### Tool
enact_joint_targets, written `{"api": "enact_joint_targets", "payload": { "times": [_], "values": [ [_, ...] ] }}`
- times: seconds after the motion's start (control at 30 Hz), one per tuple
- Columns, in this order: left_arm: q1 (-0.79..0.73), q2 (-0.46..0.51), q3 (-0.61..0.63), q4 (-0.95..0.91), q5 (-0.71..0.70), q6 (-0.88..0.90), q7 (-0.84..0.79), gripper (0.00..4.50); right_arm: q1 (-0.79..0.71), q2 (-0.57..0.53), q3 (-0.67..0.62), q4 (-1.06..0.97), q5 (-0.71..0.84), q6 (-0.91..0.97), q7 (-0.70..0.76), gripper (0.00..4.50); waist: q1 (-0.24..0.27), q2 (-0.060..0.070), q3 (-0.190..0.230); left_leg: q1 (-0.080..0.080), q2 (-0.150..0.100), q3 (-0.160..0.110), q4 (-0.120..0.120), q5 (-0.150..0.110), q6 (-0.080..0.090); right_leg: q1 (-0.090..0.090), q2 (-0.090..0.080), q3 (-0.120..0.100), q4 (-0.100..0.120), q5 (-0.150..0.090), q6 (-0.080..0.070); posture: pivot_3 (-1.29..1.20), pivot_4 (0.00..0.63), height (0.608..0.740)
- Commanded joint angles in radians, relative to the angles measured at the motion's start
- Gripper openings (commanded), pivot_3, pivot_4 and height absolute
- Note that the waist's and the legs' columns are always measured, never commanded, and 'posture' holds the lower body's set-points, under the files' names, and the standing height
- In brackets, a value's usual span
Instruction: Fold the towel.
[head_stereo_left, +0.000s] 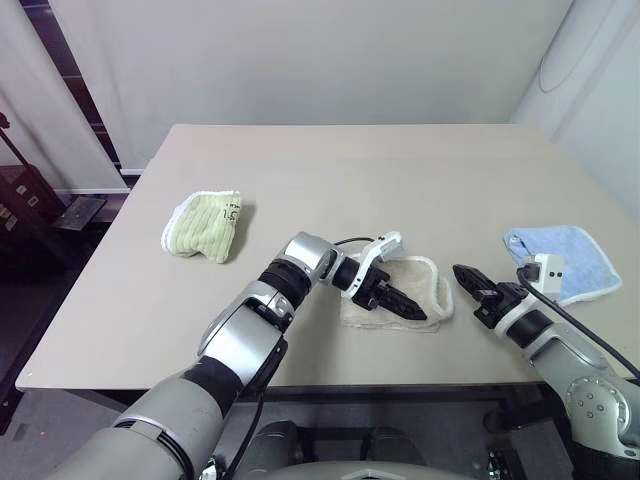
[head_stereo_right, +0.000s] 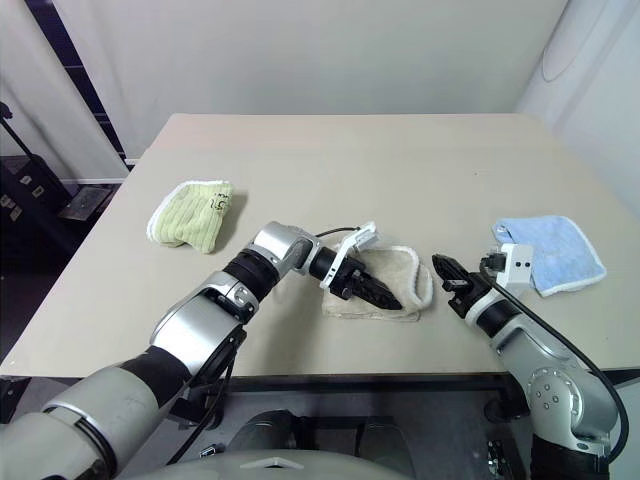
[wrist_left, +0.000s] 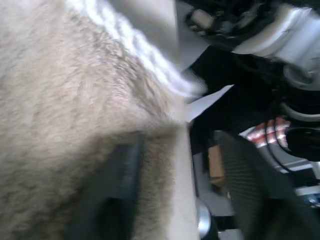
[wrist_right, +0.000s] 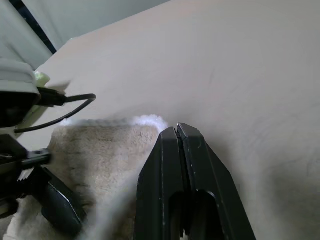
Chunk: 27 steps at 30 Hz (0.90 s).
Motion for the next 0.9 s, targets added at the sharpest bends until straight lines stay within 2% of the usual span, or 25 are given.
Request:
{"api": "enact_joint_targets", "payload": {
  "times": [0.03, 0.07, 0.17, 0.27, 0.43, 0.57, 0.67, 0.73, 0.9],
  "values": [
    [0.032, 0.031, 0.030, -0.157, -0.045, -0.019, -0.060, 4.04, -0.031, -0.004, -0.029, 0.005, 0.028, -0.025, 0.010, 0.00, -0.004, 0.001, -0.001, 0.000, 0.000, 0.000, 0.000, 0.000, 0.000, 0.000, 0.000, 0.000, 0.000, 0.000, 0.000, 0.00, 0.000, 0.720],
    [0.045, 0.039, 0.053, -0.201, -0.065, -0.023, -0.058, 4.39, -0.036, -0.005, -0.033, 0.008, 0.036, -0.023, 0.012, 0.00, -0.005, 0.001, -0.001, 0.000, 0.000, 0.000, 0.000, 0.000, 0.000, 0.000, 0.000, 0.000, 0.000, 0.000, 0.000, 0.00, 0.000, 0.720],
    [0.066, 0.080, 0.127, -0.315, -0.114, -0.021, -0.024, 4.39, -0.046, -0.016, -0.037, -0.007, 0.057, -0.024, 0.030, 0.00, -0.006, 0.002, 0.000, 0.000, 0.000, 0.000, 0.000, 0.000, 0.000, 0.000, 0.000, 0.000, 0.000, 0.000, 0.000, 0.00, 0.000, 0.720],
    [0.118, 0.137, 0.142, -0.394, -0.074, -0.149, 0.044, 4.39, -0.056, -0.042, -0.028, -0.050, 0.071, -0.027, 0.060, 0.00, -0.006, 0.004, -0.001, 0.001, 0.000, 0.000, 0.000, 0.000, 0.000, 0.001, 0.000, 0.000, 0.001, 0.000, 0.000, 0.00, 0.000, 0.720],
    [0.192, 0.216, 0.185, -0.478, -0.089, -0.204, 0.107, 2.77, -0.082, -0.092, 0.023, -0.114, 0.060, -0.037, 0.105, 0.00, -0.004, 0.006, -0.003, 0.002, 0.000, 0.000, 0.000, 0.000, 0.000, 0.001, 0.000, 0.000, 0.001, 0.000, 0.000, 0.00, 0.000, 0.720],
    [0.255, 0.280, 0.219, -0.539, -0.091, -0.259, 0.138, 1.20, -0.131, -0.136, 0.069, -0.123, 0.054, -0.038, 0.149, 0.00, -0.002, 0.006, -0.002, 0.001, 0.000, 0.000, 0.002, 0.000, 0.000, 0.002, 0.000, 0.000, 0.001, 0.000, 0.000, 0.00, 0.000, 0.720],
    [0.283, 0.285, 0.231, -0.563, -0.088, -0.318, 0.169, 0.12, -0.143, -0.159, 0.109, -0.115, 0.035, -0.052, 0.196, 0.00, 0.006, 0.005, -0.002, 0.001, 0.000, 0.001, 0.002, 0.000, 0.000, 0.002, 0.000, 0.000, 0.001, 0.000, 0.000, 0.00, 0.000, 0.720],
    [0.296, 0.272, 0.245, -0.560, -0.084, -0.364, 0.209, 0.05, -0.152, -0.173, 0.143, -0.099, 0.011, -0.066, 0.229, 0.00, 0.015, 0.005, -0.003, 0.001, 0.000, 0.001, 0.002, 0.000, 0.000, 0.002, 0.000, 0.000, 0.001, 0.000, 0.000, 0.00, 0.000, 0.720],
    [0.361, 0.272, 0.206, -0.544, -0.059, -0.501, 0.179, 0.05, -0.147, -0.220, 0.241, -0.036, -0.072, -0.081, 0.320, 0.00, 0.018, 0.005, -0.003, 0.002, 0.000, 0.001, 0.002, 0.000, 0.000, 0.002, 0.000, 0.000, 0.001, 0.000, -0.001, 0.00, 0.000, 0.720]
  ]
}}
